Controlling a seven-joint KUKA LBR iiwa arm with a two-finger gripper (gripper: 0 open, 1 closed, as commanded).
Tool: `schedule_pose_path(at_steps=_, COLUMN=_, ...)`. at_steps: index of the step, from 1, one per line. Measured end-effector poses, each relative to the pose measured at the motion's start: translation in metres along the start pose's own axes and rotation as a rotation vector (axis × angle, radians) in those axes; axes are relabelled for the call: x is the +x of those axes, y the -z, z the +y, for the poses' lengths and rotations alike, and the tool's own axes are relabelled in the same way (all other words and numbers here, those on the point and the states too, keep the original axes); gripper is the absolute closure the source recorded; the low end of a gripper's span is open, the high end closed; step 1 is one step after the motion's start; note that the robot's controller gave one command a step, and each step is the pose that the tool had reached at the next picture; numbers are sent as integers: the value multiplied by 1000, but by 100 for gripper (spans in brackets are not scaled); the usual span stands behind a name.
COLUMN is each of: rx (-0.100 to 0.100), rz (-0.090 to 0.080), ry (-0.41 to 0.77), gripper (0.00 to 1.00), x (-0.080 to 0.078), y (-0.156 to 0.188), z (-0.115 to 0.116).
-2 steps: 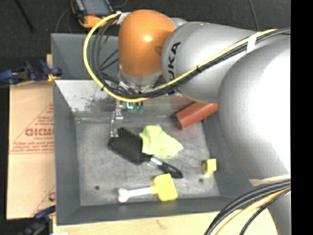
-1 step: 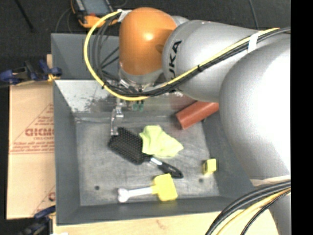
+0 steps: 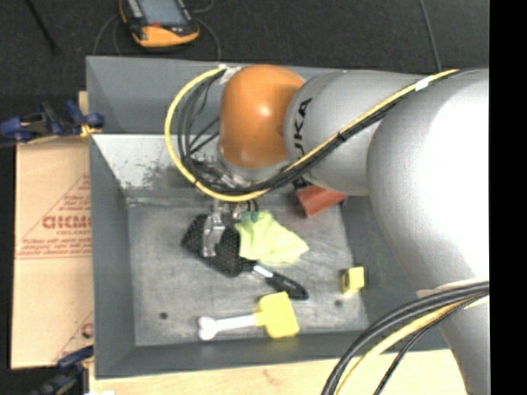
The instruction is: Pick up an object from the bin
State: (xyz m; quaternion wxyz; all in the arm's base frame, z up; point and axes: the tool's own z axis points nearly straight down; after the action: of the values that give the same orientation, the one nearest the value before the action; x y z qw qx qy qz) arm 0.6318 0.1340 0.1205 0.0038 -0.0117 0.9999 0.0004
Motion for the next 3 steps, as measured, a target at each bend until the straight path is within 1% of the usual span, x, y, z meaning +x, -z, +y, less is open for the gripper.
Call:
schedule_pose_path(at_steps=1, rx=-1, rz=8, ry=-19, gripper=0, x=33, y=-13, z=-23)
schedule_pose_path(at_steps=2, rx=-1, rz=4, ry=-80, gripper=0, x=33, y=-2, z=-28)
schedule_pose_path(at_steps=3, rx=-10, rz=11, ry=-198, gripper=0, x=27, y=-45, z=-50)
